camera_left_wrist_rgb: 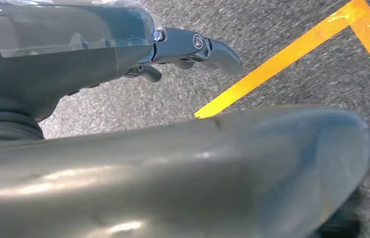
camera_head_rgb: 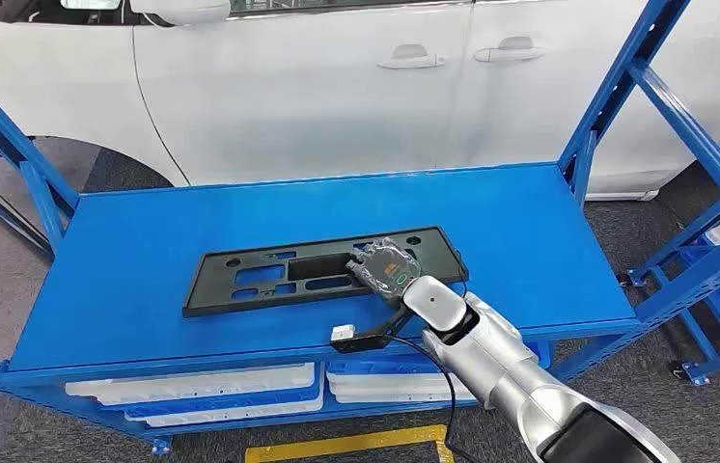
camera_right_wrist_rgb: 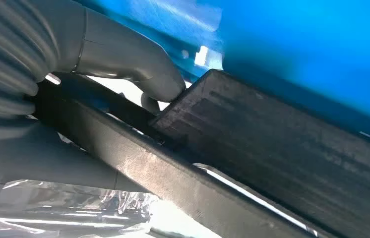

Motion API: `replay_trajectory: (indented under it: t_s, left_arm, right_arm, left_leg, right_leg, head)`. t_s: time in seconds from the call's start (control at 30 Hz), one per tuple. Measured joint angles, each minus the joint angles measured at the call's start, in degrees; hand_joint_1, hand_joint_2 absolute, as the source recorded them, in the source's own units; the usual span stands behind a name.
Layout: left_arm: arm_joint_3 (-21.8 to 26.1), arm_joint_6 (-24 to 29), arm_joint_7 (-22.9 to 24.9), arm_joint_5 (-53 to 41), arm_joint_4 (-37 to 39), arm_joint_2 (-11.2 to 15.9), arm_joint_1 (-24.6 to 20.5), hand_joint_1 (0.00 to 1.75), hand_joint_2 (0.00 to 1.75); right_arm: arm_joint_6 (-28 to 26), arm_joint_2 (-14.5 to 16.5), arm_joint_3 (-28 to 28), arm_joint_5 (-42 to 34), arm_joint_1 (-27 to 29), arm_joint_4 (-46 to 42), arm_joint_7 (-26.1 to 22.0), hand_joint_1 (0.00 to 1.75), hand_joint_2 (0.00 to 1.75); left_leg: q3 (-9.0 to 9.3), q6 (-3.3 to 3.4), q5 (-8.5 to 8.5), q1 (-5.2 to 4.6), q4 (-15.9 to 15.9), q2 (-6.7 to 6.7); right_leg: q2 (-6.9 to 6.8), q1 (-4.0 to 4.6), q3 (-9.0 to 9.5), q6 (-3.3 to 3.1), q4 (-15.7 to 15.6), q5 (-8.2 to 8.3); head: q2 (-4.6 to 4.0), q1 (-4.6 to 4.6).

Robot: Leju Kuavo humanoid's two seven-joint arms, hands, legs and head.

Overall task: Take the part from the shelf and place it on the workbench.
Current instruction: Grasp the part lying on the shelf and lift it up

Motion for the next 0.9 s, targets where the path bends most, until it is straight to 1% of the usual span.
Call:
replay_trajectory:
  t_s: [0.07,0.13,0.17,0.2,0.23,0.3,0.33,0.37,0.4,0.43,0.47,0.5,0.53,0.57,0.6,0.67,0.7,0.73,0.8,0.83,0.87,0.9]
  left_arm:
    - [0.0,0.0,0.0,0.0,0.0,0.0,0.0,0.00,0.00]
    - [0.0,0.0,0.0,0.0,0.0,0.0,0.1,0.00,0.00]
    - [0.0,0.0,0.0,0.0,0.0,0.0,0.0,0.00,0.00]
    - [0.0,0.0,0.0,0.0,0.0,0.0,0.0,0.00,0.00]
    - [0.0,0.0,0.0,0.0,0.0,-0.1,-0.1,0.00,0.00]
    - [0.0,0.0,0.0,0.0,0.0,-0.1,-0.1,0.00,0.00]
    - [0.0,0.0,0.0,0.0,0.0,-0.1,-0.1,0.00,0.00]
    - [0.0,0.0,0.0,0.0,0.0,-0.1,0.0,0.00,0.00]
    - [0.0,0.0,0.0,0.0,0.0,-0.1,0.0,0.00,0.00]
    - [0.0,-0.1,0.0,0.0,0.0,-0.1,0.0,0.00,0.00]
    - [0.0,-0.1,0.0,0.0,0.0,-0.1,-0.1,0.00,0.00]
    - [-0.1,-0.2,0.0,0.0,0.0,-0.1,-0.1,0.00,0.00]
    - [-0.1,-0.3,0.0,0.0,0.0,-0.1,-0.1,0.00,0.00]
    - [-0.2,-0.3,0.0,0.0,0.0,-0.1,-0.1,0.00,0.00]
    - [-0.2,-0.3,0.0,0.1,0.0,-0.1,-0.1,0.00,0.00]
    - [-0.2,-0.3,0.0,0.3,0.0,0.0,-0.1,0.00,0.00]
    - [-0.3,-0.3,0.0,0.4,0.0,0.0,-0.1,0.00,0.00]
    - [-0.3,-0.3,0.0,0.5,0.0,0.0,-0.1,0.00,0.00]
    - [-0.3,-0.3,0.0,0.6,0.0,0.0,0.0,0.00,0.00]
    - [-0.3,-0.2,0.0,0.7,0.0,0.0,0.1,0.00,0.00]
    - [-0.3,-0.1,0.0,0.7,0.0,0.0,0.2,0.00,0.00]
    - [-0.3,0.0,0.0,0.9,0.0,0.0,0.2,0.00,0.00]
  right_arm:
    - [0.0,0.0,0.0,0.0,-0.1,0.1,0.0,1.70,1.75]
    - [-0.1,0.0,0.0,0.0,-0.2,0.3,0.0,1.69,1.75]
    - [-0.2,0.0,-0.1,0.0,-0.2,0.4,0.0,1.68,1.75]
    - [-0.3,0.0,-0.1,0.0,-0.3,0.5,0.0,1.66,1.75]
    - [-0.4,0.0,-0.1,-0.1,-0.3,0.5,0.0,1.64,1.75]
    - [-0.8,0.0,-0.3,-1.2,-0.2,0.6,-0.4,1.61,1.75]
    - [-1.0,0.0,-0.5,-2.4,0.0,0.6,-1.2,1.62,1.75]
    - [-1.2,0.0,-0.9,-4.1,0.1,0.6,-2.3,1.63,1.75]
    - [-1.2,-0.1,-1.5,-6.7,0.3,0.3,-4.1,1.61,1.75]
    - [-1.1,-0.3,-2.3,-9.7,0.5,-0.3,-6.3,1.58,1.75]
    - [-0.8,-0.6,-3.1,-13.1,0.9,-1.1,-8.7,1.50,1.75]
    - [-0.1,-0.8,-4.1,-17.3,1.3,-2.4,-11.6,1.39,1.75]
    - [0.8,-1.0,-5.2,-21.6,1.8,-3.9,-14.6,1.29,1.75]
    - [1.8,-1.2,-6.4,-25.8,2.4,-5.6,-17.2,1.20,1.75]
    - [3.0,-1.3,-7.7,-30.2,2.9,-7.6,-19.8,1.16,1.75]
    - [5.3,-1.5,-10.2,-36.4,3.8,-11.7,-22.8,1.15,1.75]
    - [6.3,-1.5,-11.3,-38.6,4.1,-13.8,-23.5,1.16,1.75]
    - [7.0,-1.5,-12.1,-39.9,4.2,-15.5,-23.8,1.17,1.75]
    - [7.7,-1.5,-13.0,-40.8,4.5,-17.9,-23.9,1.19,1.75]
    - [7.7,-1.5,-13.3,-40.9,4.7,-18.9,-23.9,1.21,1.75]
    - [7.7,-1.5,-13.5,-40.8,4.8,-19.9,-23.9,1.25,1.75]
    - [7.6,-1.5,-13.6,-40.6,4.8,-21.1,-23.7,1.30,1.75]
  left_leg:
    - [-0.11,0.27,0.08,-0.05,0.0,-0.01]
    - [-0.09,0.96,0.33,-0.05,-0.2,0.02]
    - [0.01,1.32,0.47,-0.01,-0.4,0.06]
    - [0.09,1.65,0.61,0.09,-0.6,0.10]
    - [0.11,1.87,0.71,0.15,-0.8,0.15]
    - [-0.06,2.05,0.72,0.09,-0.7,0.22]
    - [-0.12,2.05,0.71,0.06,-0.7,0.24]
    - [-0.12,2.05,0.69,0.05,-0.7,0.24]
    - [-0.06,2.01,0.66,0.05,-0.6,0.23]
    - [0.04,1.93,0.59,0.06,-0.6,0.20]
    - [0.07,1.79,0.49,0.05,-0.5,0.18]
    - [0.00,1.59,0.40,-0.04,-0.3,0.17]
    - [-0.13,1.34,0.34,-0.12,-0.2,0.16]
    - [-0.26,1.07,0.30,-0.17,-0.2,0.17]
    - [-0.31,0.77,0.30,-0.19,-0.2,0.18]
    - [-0.49,0.15,-0.23,-0.11,0.2,0.20]
    - [-1.04,-0.12,-1.19,-0.08,1.5,0.20]
    - [-2.15,-0.35,-2.72,-0.02,4.0,0.19]
    - [-5.62,-0.69,-6.31,0.09,11.7,0.19]
    - [-7.22,-0.82,-7.32,0.13,14.9,0.19]
    - [-8.03,-0.88,-7.26,0.14,16.4,0.19]
    - [-7.80,-0.87,-6.09,0.14,15.6,0.20]
  right_leg:
    - [0.02,-0.08,-0.06,0.27,0.0,0.08]
    - [0.06,-0.24,-0.11,0.89,0.0,0.03]
    - [0.07,-0.31,-0.30,1.21,0.6,-0.44]
    - [0.08,-0.38,-0.99,1.50,2.2,-1.52]
    - [0.08,-0.47,-2.30,1.75,5.0,-3.15]
    - [0.07,-0.61,-6.18,2.15,12.9,-6.71]
    - [0.06,-0.69,-7.67,2.27,15.8,-7.49]
    - [0.05,-0.74,-8.20,2.32,16.7,-7.17]
    - [0.04,-0.79,-7.53,2.29,15.2,-5.72]
    - [0.03,-0.82,-5.82,2.19,11.5,-3.55]
    - [0.01,-0.80,-3.77,1.98,7.2,-1.67]
    - [0.00,-0.69,-2.13,1.73,3.6,-0.30]
    - [0.00,-0.55,-1.16,1.47,1.2,0.35]
    - [0.02,-0.39,-0.90,1.19,0.4,0.34]
    - [0.05,-0.26,-1.01,0.92,0.3,0.35]
    - [0.05,-0.49,-0.90,0.25,0.0,0.48]
    - [0.02,-0.63,-0.81,-0.10,-0.1,0.56]
    - [-0.02,-0.75,-0.73,-0.38,-0.3,0.63]
    - [-0.05,-0.64,-0.72,-0.67,-0.3,0.57]
    - [-0.06,-0.59,-0.72,-0.71,-0.3,0.54]
    - [-0.04,-0.56,-0.72,-0.74,-0.2,0.50]
    - [-0.01,-0.55,-0.71,-0.74,-0.1,0.44]
  head:
    - [0.00,0.00]
    - [0.00,0.00]
    - [0.00,0.00]
    - [0.00,0.01]
    - [0.00,0.02]
    - [0.00,0.02]
    - [0.00,0.02]
    - [0.00,0.02]
    - [0.00,0.02]
    - [0.00,0.02]
    - [0.00,0.02]
    - [0.00,0.02]
    - [0.00,0.01]
    - [0.00,0.00]
    - [0.00,0.00]
    - [0.00,0.00]
    - [0.00,0.00]
    - [0.00,0.00]
    - [0.00,0.00]
    - [0.00,0.00]
    - [0.00,0.00]
    - [0.00,0.00]
